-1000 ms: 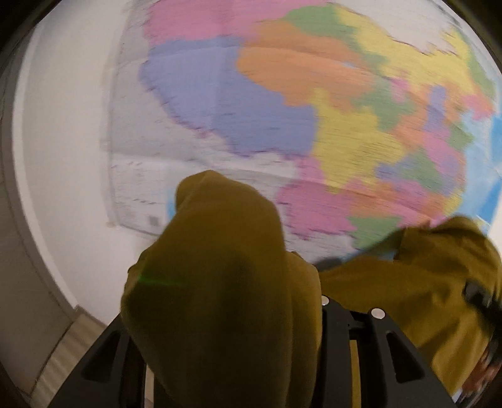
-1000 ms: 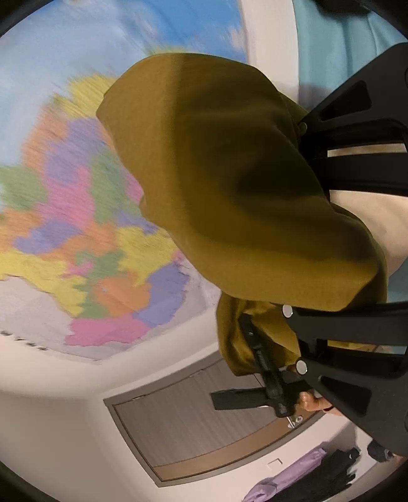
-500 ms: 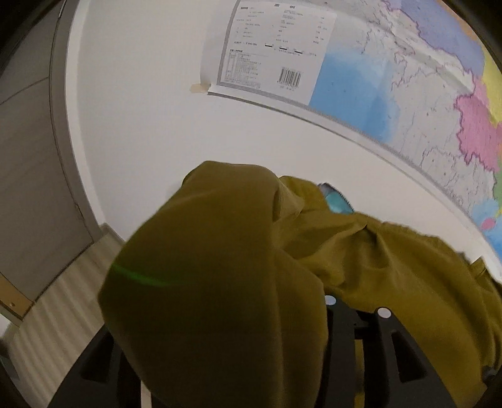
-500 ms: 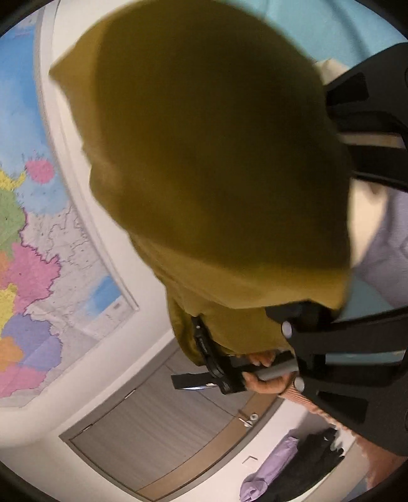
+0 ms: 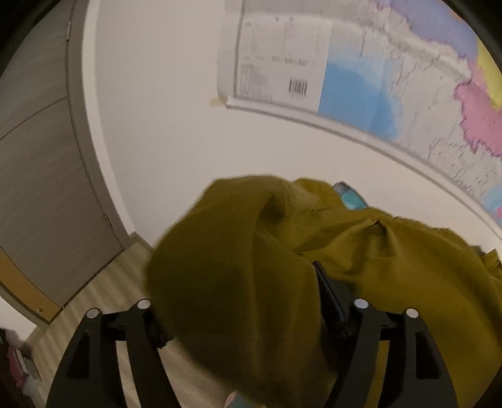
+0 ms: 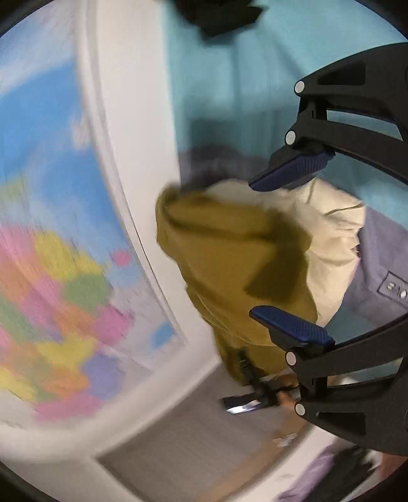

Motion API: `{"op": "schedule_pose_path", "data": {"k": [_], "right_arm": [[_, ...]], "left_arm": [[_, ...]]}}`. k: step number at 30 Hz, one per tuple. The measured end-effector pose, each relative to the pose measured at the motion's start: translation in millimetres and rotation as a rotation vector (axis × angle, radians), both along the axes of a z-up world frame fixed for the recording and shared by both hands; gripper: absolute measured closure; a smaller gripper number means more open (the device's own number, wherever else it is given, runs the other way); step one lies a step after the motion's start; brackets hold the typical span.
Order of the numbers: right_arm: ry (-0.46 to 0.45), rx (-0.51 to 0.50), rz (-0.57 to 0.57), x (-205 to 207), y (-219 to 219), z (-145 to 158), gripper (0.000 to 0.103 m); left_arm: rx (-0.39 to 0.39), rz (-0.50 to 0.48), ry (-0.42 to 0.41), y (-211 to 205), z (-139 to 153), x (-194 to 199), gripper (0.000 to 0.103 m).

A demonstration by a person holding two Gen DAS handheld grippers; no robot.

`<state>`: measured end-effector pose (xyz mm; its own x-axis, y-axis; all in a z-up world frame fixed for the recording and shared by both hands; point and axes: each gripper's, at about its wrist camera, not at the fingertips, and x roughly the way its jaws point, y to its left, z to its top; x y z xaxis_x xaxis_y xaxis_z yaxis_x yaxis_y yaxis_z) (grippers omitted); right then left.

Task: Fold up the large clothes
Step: 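Lift the folded jacket bundle with both tools and carry it toward the clothes stack, then lower the jacket onto the cream and pink stack and open both tools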

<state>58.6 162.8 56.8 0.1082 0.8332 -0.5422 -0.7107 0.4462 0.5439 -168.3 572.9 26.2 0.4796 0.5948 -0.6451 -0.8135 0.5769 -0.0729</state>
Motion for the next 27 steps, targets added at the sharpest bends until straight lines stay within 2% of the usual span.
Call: {"op": "schedule_pose_path", "data": {"k": [2, 5, 7, 10, 15, 16, 18, 20, 24, 27], "right_arm": [[0.037, -0.038, 0.062, -3.9, 9.6, -15.7, 0.076], [0.001, -0.116, 0.077, -14.2, 13.3, -32.4, 0.077], [0.004, -0.137, 0.082, -13.7, 15.2, -34.2, 0.077], [-0.025, -0.168, 0.065, -15.0, 10.2, -23.2, 0.074], [-0.171, -0.103, -0.027, -25.4, -9.9, 15.1, 0.065], [-0.195, -0.084, -0.030, -27.6, -14.1, 21.1, 0.064], [-0.230, -0.051, 0.002, -31.9, -7.6, 32.5, 0.054], [-0.267, -0.050, 0.015, -34.5, 5.0, 37.9, 0.053], [-0.258, -0.043, 0.066, -28.4, 39.9, 35.9, 0.054], [-0.220, -0.097, 0.094, -21.8, 61.2, 18.8, 0.054]], "left_arm": [[0.008, 0.012, -0.017, -7.2, 7.1, -10.9, 0.026], [0.029, 0.045, -0.043, -16.6, 16.5, -30.2, 0.025], [0.030, 0.029, -0.055, -26.2, 20.4, -38.7, 0.025], [0.052, -0.049, -0.055, -50.9, 23.2, -38.7, 0.025], [0.098, -0.228, -0.015, -109.3, 22.9, -12.0, 0.023], [0.104, -0.248, -0.014, -118.6, 23.6, -9.8, 0.020], [0.132, -0.299, -0.005, -141.5, 23.5, 2.6, 0.020], [0.161, -0.334, 0.010, -159.1, 22.6, 13.6, 0.019], [0.193, -0.382, 0.023, -184.8, 19.9, 31.6, 0.018], [0.189, -0.400, 0.037, -193.0, 18.4, 39.6, 0.017]]}}
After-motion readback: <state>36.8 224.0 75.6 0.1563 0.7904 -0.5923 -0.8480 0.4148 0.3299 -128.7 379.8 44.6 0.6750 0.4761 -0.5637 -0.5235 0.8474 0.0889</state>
